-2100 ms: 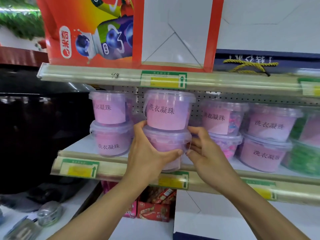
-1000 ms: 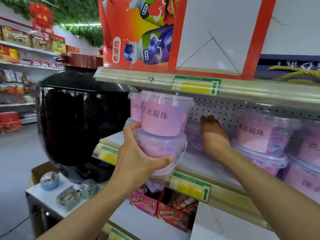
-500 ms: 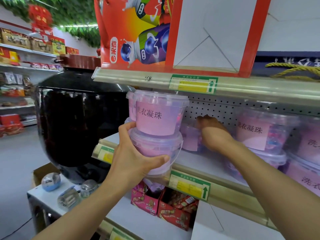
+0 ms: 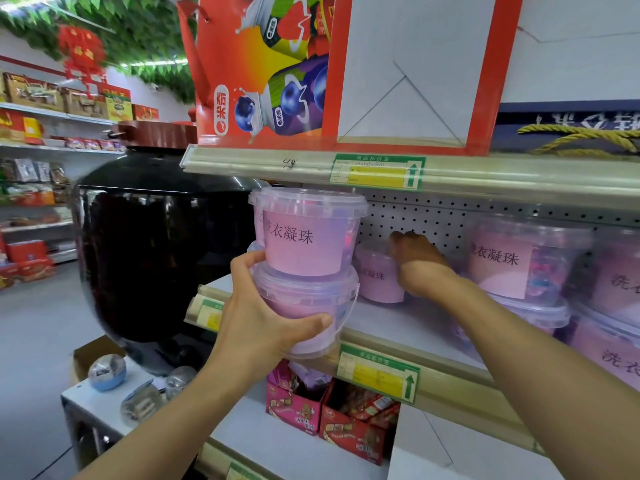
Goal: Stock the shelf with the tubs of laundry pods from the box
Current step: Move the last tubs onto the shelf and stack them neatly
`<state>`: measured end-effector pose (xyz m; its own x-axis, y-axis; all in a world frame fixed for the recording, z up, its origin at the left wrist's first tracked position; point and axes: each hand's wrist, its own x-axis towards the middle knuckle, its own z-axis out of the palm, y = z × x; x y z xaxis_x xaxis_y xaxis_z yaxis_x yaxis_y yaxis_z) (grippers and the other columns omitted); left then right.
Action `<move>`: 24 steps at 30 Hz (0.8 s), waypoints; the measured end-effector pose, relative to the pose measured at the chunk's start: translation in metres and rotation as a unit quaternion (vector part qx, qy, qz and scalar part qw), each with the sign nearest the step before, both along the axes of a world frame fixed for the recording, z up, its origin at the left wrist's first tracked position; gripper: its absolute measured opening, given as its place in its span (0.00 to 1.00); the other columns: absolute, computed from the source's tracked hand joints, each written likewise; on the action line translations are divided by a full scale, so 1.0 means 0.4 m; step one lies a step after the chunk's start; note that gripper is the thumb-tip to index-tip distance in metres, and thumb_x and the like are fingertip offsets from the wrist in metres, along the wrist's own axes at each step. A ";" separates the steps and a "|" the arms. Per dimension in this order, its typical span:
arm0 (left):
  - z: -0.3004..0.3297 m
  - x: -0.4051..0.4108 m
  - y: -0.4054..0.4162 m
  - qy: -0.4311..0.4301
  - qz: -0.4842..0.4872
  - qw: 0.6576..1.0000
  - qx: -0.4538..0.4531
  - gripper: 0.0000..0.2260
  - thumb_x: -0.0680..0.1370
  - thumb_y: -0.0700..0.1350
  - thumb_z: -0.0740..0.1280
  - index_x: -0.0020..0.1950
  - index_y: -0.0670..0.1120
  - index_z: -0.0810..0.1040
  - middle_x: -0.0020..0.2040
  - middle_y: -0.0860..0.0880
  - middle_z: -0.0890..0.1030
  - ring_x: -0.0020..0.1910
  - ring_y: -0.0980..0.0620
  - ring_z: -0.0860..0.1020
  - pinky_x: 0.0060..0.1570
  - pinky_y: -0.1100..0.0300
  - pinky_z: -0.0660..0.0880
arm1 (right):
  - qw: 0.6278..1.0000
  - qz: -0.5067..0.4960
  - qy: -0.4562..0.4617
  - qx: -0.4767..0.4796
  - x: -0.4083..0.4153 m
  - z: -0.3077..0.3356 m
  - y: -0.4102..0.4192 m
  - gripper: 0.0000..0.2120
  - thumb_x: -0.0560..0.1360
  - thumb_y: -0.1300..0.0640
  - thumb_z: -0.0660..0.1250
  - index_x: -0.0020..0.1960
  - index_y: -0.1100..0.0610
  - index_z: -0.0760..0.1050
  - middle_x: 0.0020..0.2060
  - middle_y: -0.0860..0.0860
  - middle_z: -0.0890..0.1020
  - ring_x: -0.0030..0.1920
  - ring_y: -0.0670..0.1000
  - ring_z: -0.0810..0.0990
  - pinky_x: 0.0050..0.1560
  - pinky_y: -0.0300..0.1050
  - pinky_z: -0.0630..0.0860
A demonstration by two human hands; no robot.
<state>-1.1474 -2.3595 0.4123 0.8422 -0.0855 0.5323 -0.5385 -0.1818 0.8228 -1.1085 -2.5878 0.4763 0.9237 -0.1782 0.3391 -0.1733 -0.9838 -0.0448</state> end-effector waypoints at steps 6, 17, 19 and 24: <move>0.000 -0.001 -0.002 0.003 -0.005 1.000 -0.010 0.40 0.50 0.57 0.78 0.55 0.65 0.60 0.55 0.60 0.74 0.53 0.60 0.77 0.50 0.60 0.77 | 1.000 -0.007 -0.005 0.014 0.025 0.007 -0.010 0.21 0.69 0.72 0.62 0.61 0.63 0.68 0.56 0.60 0.74 0.58 0.61 0.75 0.49 0.48 0.73; 0.000 -0.005 -0.002 0.001 0.007 1.000 -0.003 0.42 0.50 0.57 0.78 0.58 0.63 0.59 0.54 0.60 0.75 0.53 0.59 0.77 0.51 0.58 0.78 | 0.999 -0.042 -0.016 -0.008 0.032 0.002 -0.013 0.18 0.74 0.70 0.57 0.63 0.64 0.67 0.58 0.61 0.73 0.60 0.62 0.74 0.53 0.51 0.72; 0.000 -0.005 -0.002 0.002 0.007 1.000 -0.003 0.42 0.50 0.57 0.78 0.59 0.63 0.60 0.54 0.60 0.75 0.53 0.59 0.77 0.51 0.57 0.78 | 0.999 -0.044 -0.012 -0.005 0.033 0.003 -0.013 0.18 0.74 0.70 0.56 0.63 0.64 0.67 0.58 0.62 0.72 0.60 0.62 0.74 0.55 0.52 0.72; 0.002 -0.007 -0.003 0.006 0.007 1.000 -0.003 0.43 0.50 0.57 0.78 0.58 0.63 0.59 0.54 0.61 0.75 0.53 0.60 0.77 0.51 0.57 0.78 | 0.999 -0.041 -0.007 0.004 0.020 0.009 -0.009 0.19 0.74 0.71 0.56 0.64 0.64 0.66 0.60 0.62 0.71 0.61 0.62 0.73 0.55 0.52 0.72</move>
